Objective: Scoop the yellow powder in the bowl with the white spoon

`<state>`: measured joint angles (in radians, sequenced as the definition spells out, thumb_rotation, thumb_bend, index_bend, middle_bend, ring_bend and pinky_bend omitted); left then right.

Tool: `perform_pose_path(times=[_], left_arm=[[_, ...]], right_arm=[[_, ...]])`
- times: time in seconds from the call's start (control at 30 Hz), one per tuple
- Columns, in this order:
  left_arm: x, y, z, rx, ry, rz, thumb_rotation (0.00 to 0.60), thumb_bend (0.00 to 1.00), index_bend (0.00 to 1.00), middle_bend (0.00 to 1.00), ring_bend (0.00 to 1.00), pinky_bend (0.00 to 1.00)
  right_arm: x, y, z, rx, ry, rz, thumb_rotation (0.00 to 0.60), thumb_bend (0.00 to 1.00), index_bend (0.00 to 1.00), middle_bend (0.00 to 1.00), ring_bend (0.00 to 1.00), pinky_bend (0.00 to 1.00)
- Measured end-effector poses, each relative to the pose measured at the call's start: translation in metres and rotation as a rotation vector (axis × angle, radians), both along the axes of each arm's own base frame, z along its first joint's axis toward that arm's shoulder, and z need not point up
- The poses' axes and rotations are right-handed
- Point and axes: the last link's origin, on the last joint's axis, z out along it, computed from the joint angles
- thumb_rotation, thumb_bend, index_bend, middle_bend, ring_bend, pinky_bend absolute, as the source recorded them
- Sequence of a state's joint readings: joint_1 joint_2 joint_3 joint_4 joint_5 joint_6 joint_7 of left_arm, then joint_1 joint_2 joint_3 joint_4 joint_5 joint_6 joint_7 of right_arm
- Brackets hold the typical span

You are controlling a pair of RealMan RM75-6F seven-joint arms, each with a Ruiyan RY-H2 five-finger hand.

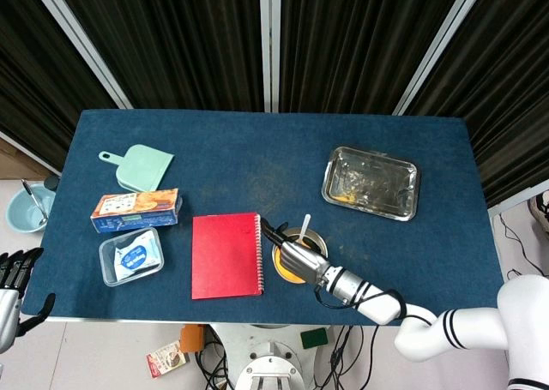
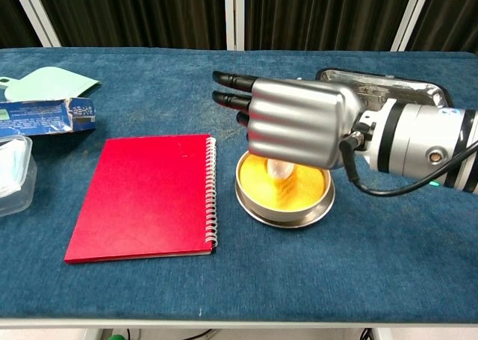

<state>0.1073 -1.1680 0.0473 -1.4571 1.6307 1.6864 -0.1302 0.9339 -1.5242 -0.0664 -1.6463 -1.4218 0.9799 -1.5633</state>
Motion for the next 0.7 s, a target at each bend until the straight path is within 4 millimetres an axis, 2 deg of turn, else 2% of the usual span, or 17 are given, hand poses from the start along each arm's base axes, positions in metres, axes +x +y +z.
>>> perform_pose_path(times=[0.3,0.7], left_arm=[[-0.005,0.0,-0.001,-0.003,-0.006,0.005,0.6,0.33,0.08,0.11,0.07,0.07],[0.001,0.003,-0.002,-0.005,-0.004,-0.009,0.6,0.33,0.08,0.11,0.07,0.07]], right_arm=[[-0.004,0.008,-0.004,0.028,-0.095,-0.069,0.6,0.44,0.76,0.36,0.07,0.0],[-0.023,0.004,0.011,0.08,-0.383,-0.336,0.6,0.44,0.76,0.36,0.07,0.0]])
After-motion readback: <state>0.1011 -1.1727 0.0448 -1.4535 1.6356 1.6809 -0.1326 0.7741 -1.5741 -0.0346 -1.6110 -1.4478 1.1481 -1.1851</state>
